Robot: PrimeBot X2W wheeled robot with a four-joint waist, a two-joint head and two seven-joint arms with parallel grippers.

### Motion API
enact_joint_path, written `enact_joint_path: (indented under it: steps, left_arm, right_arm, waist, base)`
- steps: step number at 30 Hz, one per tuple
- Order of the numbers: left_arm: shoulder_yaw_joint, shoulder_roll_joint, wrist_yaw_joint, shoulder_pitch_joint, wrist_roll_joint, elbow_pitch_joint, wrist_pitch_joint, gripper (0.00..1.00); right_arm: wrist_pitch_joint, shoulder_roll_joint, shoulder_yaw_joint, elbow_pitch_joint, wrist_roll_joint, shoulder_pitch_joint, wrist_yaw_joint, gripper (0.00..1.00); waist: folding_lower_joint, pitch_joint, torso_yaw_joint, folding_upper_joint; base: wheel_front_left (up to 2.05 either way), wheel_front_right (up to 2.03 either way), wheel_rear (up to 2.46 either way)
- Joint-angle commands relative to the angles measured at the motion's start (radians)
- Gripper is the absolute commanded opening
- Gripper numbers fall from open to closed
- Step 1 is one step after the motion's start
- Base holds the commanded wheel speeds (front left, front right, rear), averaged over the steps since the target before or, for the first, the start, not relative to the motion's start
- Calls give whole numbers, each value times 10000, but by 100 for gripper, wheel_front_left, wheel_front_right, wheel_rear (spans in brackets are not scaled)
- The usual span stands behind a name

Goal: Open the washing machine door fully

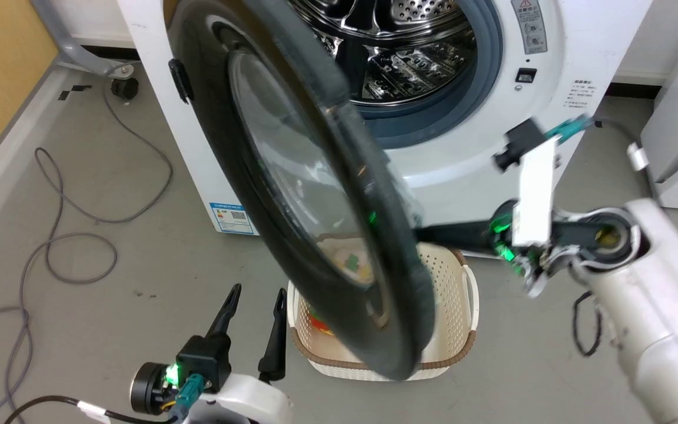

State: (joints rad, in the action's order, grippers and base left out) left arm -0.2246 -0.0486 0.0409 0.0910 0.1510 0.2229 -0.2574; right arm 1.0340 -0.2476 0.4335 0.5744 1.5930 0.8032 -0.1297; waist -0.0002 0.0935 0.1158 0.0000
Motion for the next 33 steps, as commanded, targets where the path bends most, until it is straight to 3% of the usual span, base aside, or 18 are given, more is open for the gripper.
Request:
enact_joint_path:
  steps: [1, 10, 17, 18, 20, 23, 24, 27, 33]
  left_arm:
    - [8, -16, -20, -134, -91, 8, -44, 100]
    - [-36, -16, 12, -95, -23, 64, -44, 100]
    - [11, -16, 74, -92, 122, 75, -44, 100]
    - [16, -16, 88, -99, 143, 77, -44, 100]
    - [28, -16, 122, -99, 188, 64, -44, 100]
    - [62, -16, 162, -120, 203, 58, -44, 100]
    - [126, -16, 168, -160, 161, 77, -44, 100]
    - [199, -16, 130, -219, 86, 140, -44, 100]
    - [411, -16, 57, -411, -21, 217, -44, 100]
  right_arm:
    - [21, 164, 93, -141, 33, -315, -10, 0]
    - [-316, 530, 65, -722, 334, -1211, -10, 0]
    - [-2272, 534, -1224, -1624, 720, -2695, -10, 0]
    - [-2672, 520, -1439, -1777, 693, -3010, -10, 9]
    - [-3326, 555, -1878, -2049, 773, -3679, -10, 100]
    - [-4244, 580, -2445, -2394, 743, -4711, -10, 100]
    - [-5246, 700, -3115, -2701, 717, -5590, -10, 100]
    - [-6519, 881, -3792, -2990, 438, -6337, -10, 100]
    - [-9125, 991, -4157, -3280, -1455, -7560, -10, 100]
  waist:
    - [2, -5, -21, 0]
    - [2, 35, -30, 0]
    - [2, -82, -39, 0]
    - [2, -98, -50, 0]
    - [2, -132, -90, 0]
    - [2, -179, -181, 0]
    - [2, -244, -305, 0]
    - [2, -350, -396, 0]
    - [2, -642, -550, 0]
  base:
    - [0, 0, 0]
    - [0, 0, 0]
    - [0, 0, 0]
    - [0, 0, 0]
    - [0, 0, 0]
    - [0, 0, 0]
    - [0, 0, 0]
    - [0, 0, 0]
    - [0, 0, 0]
